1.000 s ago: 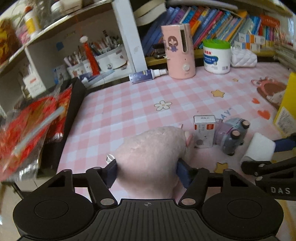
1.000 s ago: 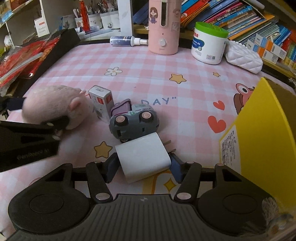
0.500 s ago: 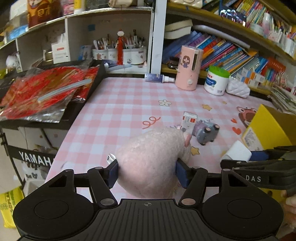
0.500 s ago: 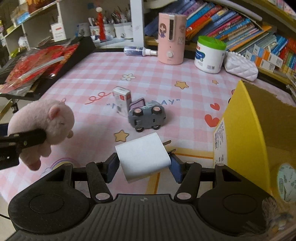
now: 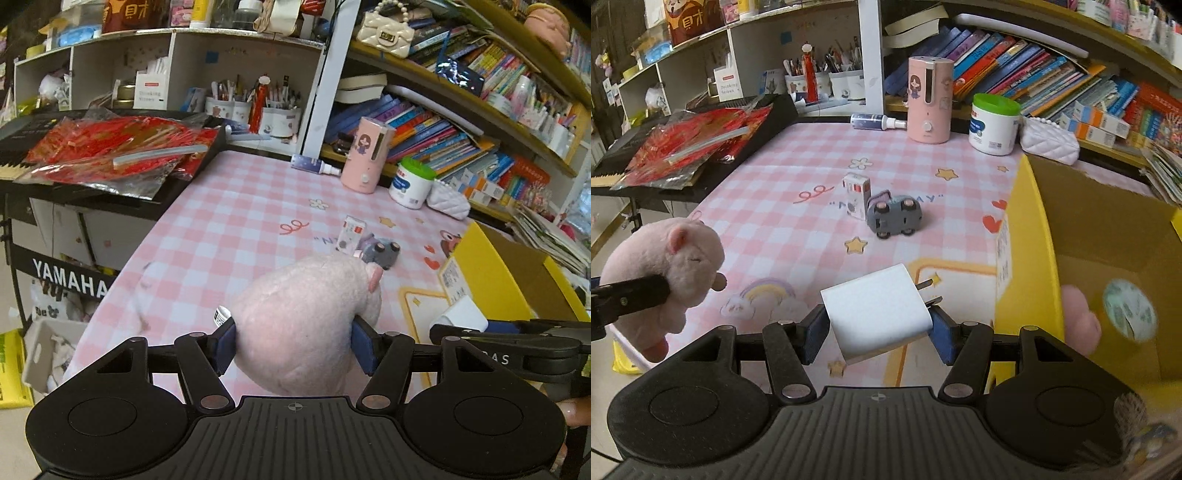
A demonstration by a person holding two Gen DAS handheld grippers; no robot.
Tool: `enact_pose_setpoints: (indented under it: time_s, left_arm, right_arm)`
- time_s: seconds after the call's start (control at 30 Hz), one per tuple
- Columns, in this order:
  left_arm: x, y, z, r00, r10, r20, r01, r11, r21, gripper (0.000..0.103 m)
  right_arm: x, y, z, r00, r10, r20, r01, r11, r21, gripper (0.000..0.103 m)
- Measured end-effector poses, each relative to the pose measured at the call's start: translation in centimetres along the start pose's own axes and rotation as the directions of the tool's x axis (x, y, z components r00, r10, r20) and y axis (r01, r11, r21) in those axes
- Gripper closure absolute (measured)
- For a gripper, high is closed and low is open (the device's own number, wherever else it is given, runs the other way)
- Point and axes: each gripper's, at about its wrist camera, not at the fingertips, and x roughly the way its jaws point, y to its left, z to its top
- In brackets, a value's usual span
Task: Organize objects
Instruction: 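Carry the pink pig and white charger with both tools over the yellow box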
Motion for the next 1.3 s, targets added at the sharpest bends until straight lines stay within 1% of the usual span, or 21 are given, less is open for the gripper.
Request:
enact_pose_setpoints:
  time_s: [0.2,0.4,0.7,0.87,1.03,1.3]
  left_arm:
    - [-2.9,-0.1,-2.4,1.000,-0.020,-0.004,0.020,1.000,-0.007,0.041]
    - [-5.2,-0.7,-4.3,0.999,-0.041,-0.001,0.041,0.999,0.011,0.041]
    - [-7.0,-2.1,-6.4,0.994,-0.102,-0.026,0.103,0.992,0.069,0.041]
    - [-7.2,-3.6,-6.9,0.988,-0.147,-0.040,0.151,0.982,0.110,0.041]
    - [-6.9,-5.0,-7.5,0.980,-0.190,-0.064,0.197,0.971,0.138,0.041]
    - [-5.9,-8.5,-8.2,0.957,-0.263,-0.123,0.284,0.937,0.204,0.041]
  right_arm:
    - [-2.9,0.9,-2.8,1.000,-0.009,0.009,0.009,1.000,-0.001,0.047]
    - [-5.7,0.8,-5.5,0.999,-0.038,0.023,0.037,0.999,0.028,0.048]
    - [-9.2,0.2,-9.7,0.996,-0.089,0.027,0.086,0.991,0.103,0.048]
    - [-10.7,-0.8,-11.3,0.992,-0.127,0.021,0.123,0.982,0.146,0.048]
    - [-11.7,-2.0,-12.6,0.987,-0.159,-0.002,0.157,0.970,0.188,0.048]
    - [-12.9,-4.8,-15.0,0.977,-0.205,-0.061,0.214,0.938,0.273,0.048]
